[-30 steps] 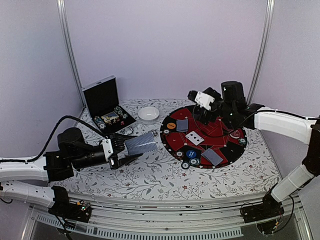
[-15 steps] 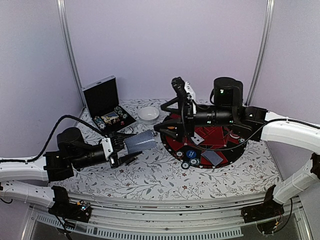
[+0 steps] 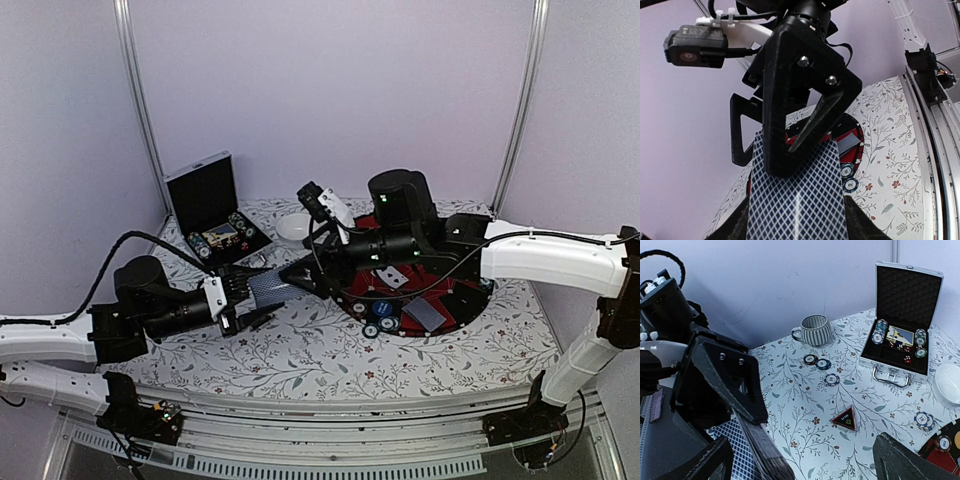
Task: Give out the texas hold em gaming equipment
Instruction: Pick up the poker card from the face-down deck piles.
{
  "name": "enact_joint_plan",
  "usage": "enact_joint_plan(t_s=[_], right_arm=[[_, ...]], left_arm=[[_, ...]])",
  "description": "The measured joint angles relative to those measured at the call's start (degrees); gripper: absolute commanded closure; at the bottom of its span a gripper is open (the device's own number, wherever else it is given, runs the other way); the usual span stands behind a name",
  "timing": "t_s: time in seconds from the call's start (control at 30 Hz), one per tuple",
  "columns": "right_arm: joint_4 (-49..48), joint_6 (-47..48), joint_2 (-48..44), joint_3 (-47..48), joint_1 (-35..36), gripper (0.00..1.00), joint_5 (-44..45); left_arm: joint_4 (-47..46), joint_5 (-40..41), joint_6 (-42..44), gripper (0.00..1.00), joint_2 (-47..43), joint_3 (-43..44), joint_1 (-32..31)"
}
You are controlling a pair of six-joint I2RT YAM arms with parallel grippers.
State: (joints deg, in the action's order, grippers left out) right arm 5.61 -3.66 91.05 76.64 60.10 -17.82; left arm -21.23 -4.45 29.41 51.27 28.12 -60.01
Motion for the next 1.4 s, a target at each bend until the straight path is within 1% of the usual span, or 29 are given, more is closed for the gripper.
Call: enact_joint_plan(t_s=[0.2,0.43,0.5,0.57,0.63,0.83,0.87,0.9,1.0,1.17,1.4], right_arm=[[4.2,-0.1,0.0,0.4,0.0,0.03,5.6],[7.2,0.5,-0.4,0.5,0.0,0.12,9.0],[7.7,0.8,-0.8,0.6,0.0,0.16,9.3],[8.2,1.4,-1.1,0.7,0.0,0.25,9.2],[8.4,1.7,-1.2,0.7,0.0,0.37,8.4],[9.4,2.6,-1.2,1.7,-0.1,0.84,2.7],[9.5,2.7,-1.3,1.8,-0.1,0.94,1.8],[9.6,3.3,-1.4,1.8,-0.1,0.97,1.4],[10.1,3.7,-2.0,1.8,-0.1,0.98,0.3],[11.4,4.4,-4.8,1.8,-0.9,0.98,1.1],[13.6,5.7,-11.8,1.0,-4.1,0.99,2.8]], left_arm=[[-0.3,0.4,0.1,0.48,0.0,0.0,-0.1],[-0.1,1.2,0.2,0.48,0.0,-0.8,-0.1],[-0.1,1.3,0.2,0.48,0.0,-0.9,-0.1],[-0.1,1.3,0.2,0.48,0.0,-0.9,-0.1],[-0.1,1.3,0.2,0.48,0.0,-0.9,-0.1],[-0.2,1.3,0.3,0.48,0.0,-0.9,-0.1],[-0.2,1.3,0.4,0.48,0.0,-0.9,-0.1],[-0.2,1.3,0.4,0.48,0.0,-0.9,-0.1],[-0.1,1.9,0.4,0.48,0.0,-0.9,-0.1],[-0.3,1.9,0.5,0.48,0.0,-0.9,-0.1],[-0.4,1.3,0.6,0.48,0.0,-0.9,-0.2]])
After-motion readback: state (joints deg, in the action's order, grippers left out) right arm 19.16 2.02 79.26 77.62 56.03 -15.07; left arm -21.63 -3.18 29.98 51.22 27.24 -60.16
